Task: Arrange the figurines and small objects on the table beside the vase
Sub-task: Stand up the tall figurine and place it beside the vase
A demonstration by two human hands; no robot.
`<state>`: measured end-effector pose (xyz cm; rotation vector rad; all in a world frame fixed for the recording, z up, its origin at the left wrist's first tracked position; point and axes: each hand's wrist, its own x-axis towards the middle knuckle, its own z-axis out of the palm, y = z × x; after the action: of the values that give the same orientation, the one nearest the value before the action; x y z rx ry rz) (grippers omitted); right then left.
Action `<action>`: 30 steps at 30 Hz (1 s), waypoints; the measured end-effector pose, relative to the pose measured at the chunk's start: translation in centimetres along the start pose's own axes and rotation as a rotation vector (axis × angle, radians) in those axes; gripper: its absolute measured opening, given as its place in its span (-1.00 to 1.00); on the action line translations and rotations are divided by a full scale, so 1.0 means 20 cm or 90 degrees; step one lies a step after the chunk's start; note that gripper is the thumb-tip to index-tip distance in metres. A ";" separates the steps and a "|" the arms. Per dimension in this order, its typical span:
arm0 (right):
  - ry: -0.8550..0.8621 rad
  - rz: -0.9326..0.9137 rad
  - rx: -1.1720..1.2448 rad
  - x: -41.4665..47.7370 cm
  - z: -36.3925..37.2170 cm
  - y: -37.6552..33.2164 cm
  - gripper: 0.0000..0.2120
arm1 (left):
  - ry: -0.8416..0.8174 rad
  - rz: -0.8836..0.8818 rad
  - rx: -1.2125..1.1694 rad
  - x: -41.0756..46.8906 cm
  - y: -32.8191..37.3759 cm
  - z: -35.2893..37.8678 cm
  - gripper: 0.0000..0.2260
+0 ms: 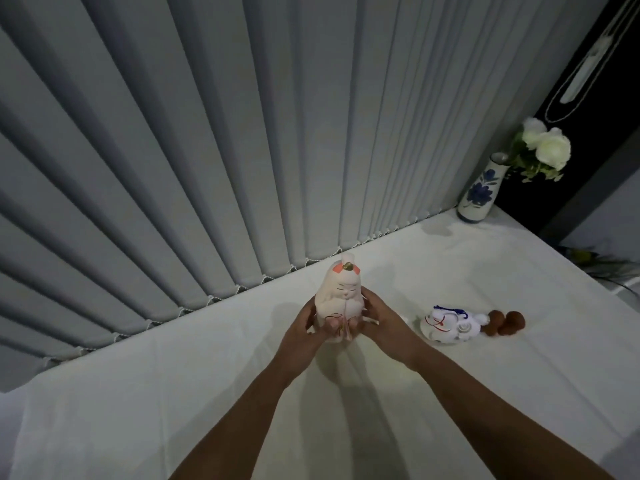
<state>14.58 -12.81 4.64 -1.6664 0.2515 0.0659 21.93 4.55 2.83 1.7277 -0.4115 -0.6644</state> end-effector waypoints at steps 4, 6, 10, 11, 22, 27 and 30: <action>0.079 -0.007 -0.032 0.00 0.08 0.01 -0.47 | -0.029 0.018 0.006 0.03 0.01 -0.04 -0.55; 0.106 -0.008 -0.030 -0.01 0.10 0.01 -0.45 | -0.043 0.031 0.004 0.03 0.03 -0.06 -0.56; 0.148 -0.021 -0.012 -0.01 0.13 -0.04 -0.53 | -0.038 0.051 -0.007 0.01 0.11 -0.08 -0.58; 0.157 -0.034 -0.015 -0.01 0.12 -0.07 -0.53 | -0.031 0.057 -0.009 0.00 0.14 -0.08 -0.58; 0.204 -0.115 -0.034 -0.10 -0.19 -0.28 -0.52 | -0.049 0.119 0.025 0.09 0.50 0.12 -0.61; 0.196 -0.135 -0.030 -0.17 -0.51 -0.28 -0.55 | -0.055 0.112 -0.007 0.17 0.63 0.43 -0.66; 0.187 -0.148 -0.028 -0.21 -0.75 -0.29 -0.57 | -0.046 0.114 -0.004 0.26 0.69 0.66 -0.64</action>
<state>10.04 -26.59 12.71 -1.7365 0.2767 -0.3529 18.69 -12.24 12.89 1.6418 -0.6065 -0.5984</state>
